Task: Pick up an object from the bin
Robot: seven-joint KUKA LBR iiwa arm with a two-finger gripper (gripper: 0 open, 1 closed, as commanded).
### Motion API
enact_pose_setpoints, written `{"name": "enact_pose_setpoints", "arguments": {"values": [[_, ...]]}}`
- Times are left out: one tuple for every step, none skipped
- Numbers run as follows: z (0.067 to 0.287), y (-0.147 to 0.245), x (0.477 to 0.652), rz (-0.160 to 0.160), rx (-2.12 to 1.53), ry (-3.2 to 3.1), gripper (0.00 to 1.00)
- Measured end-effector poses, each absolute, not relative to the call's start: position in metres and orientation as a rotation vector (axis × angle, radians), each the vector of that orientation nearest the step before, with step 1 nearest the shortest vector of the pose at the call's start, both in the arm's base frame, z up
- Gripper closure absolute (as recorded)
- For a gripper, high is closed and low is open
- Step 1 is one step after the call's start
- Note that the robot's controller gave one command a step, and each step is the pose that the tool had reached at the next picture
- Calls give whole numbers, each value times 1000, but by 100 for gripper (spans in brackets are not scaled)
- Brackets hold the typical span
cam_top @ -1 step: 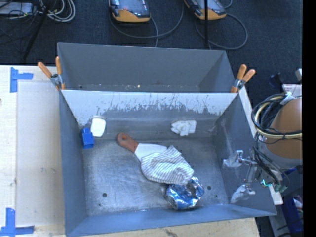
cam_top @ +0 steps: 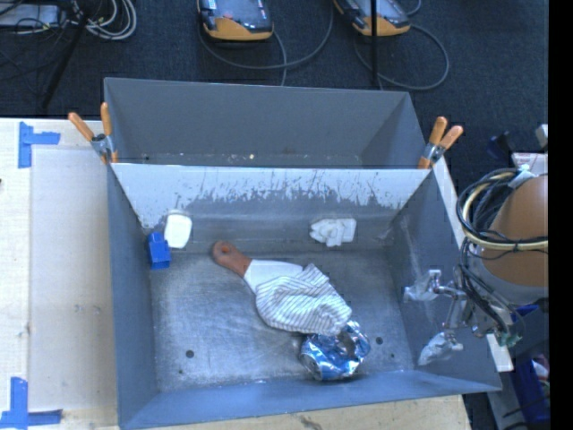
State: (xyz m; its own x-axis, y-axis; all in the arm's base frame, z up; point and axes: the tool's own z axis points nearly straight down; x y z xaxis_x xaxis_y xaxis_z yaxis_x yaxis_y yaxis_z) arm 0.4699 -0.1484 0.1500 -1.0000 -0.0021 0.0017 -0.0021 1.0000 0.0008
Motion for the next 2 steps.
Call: {"name": "enact_pose_setpoints", "arguments": {"values": [[102,-93,485,0,-133,-3141,0],[108,-63,490,-3,157,-3132,0]]}}
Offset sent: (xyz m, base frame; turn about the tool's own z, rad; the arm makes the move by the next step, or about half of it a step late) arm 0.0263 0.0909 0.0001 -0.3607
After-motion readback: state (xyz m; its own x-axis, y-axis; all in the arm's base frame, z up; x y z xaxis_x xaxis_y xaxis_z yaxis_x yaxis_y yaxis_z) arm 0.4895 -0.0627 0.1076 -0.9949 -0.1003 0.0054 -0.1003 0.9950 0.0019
